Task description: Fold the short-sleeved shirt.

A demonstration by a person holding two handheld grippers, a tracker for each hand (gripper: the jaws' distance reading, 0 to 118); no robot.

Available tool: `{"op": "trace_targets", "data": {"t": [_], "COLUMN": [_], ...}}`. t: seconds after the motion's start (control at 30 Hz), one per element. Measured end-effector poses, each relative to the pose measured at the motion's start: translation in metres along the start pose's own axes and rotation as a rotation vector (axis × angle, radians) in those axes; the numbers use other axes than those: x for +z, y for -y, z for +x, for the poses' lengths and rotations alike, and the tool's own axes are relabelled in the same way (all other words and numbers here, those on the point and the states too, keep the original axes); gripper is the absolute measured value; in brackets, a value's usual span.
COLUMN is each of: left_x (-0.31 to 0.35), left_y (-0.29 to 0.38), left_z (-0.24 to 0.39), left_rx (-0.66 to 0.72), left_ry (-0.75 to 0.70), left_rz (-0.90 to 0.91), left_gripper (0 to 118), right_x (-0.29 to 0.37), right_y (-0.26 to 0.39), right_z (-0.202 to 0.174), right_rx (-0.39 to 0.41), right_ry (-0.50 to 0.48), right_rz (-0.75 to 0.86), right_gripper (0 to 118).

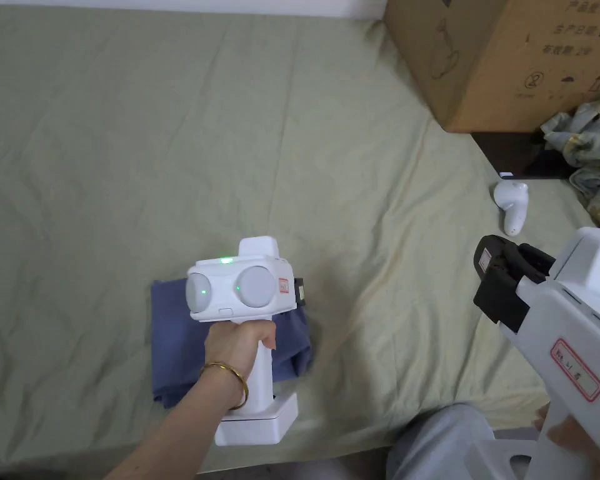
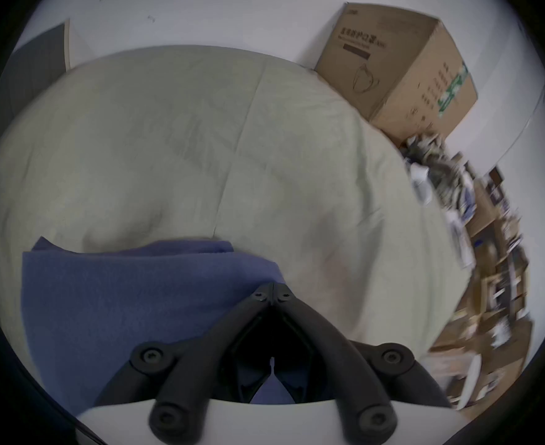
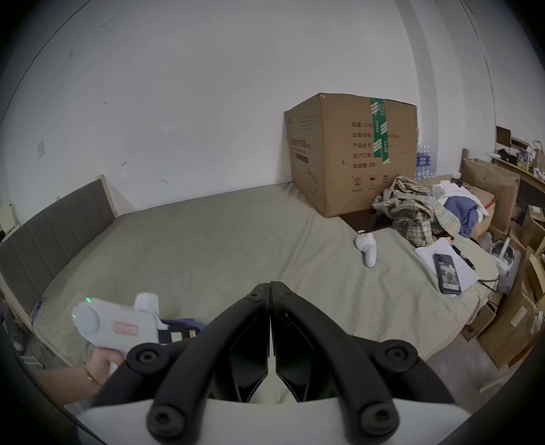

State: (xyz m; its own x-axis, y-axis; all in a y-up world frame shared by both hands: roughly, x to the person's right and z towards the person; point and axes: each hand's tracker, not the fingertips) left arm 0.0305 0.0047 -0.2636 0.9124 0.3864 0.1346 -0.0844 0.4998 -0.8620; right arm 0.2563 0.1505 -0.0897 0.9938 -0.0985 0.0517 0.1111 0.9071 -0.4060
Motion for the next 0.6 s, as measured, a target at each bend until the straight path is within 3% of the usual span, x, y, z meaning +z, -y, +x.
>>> {"op": "trace_targets", "data": {"t": [0.07,0.27,0.43,0.6], "left_x": [0.035,0.152,0.184,0.192], "left_y": [-0.01,-0.003,0.028,0.054], "left_z": [-0.011,-0.038,-0.079,-0.109], "left_rx": [0.056,-0.16,-0.15,-0.067], "left_ry": [0.064,-0.17,-0.333,-0.349], "left_rz": [0.138,0.572,0.625,0.553], "left_gripper": [0,0,0,0], "right_x": [-0.004,-0.031,-0.076,-0.139], "right_y": [-0.002,-0.006,0.017,0.078], "right_z": [-0.009,-0.052,-0.105,-0.152], "right_rx": [0.025,0.039,0.078,0.122], "right_ry": [-0.029,-0.157,-0.262,-0.307], "right_rz": [0.01,0.004,-0.07,-0.301], "right_gripper": [0,0,0,0]}}
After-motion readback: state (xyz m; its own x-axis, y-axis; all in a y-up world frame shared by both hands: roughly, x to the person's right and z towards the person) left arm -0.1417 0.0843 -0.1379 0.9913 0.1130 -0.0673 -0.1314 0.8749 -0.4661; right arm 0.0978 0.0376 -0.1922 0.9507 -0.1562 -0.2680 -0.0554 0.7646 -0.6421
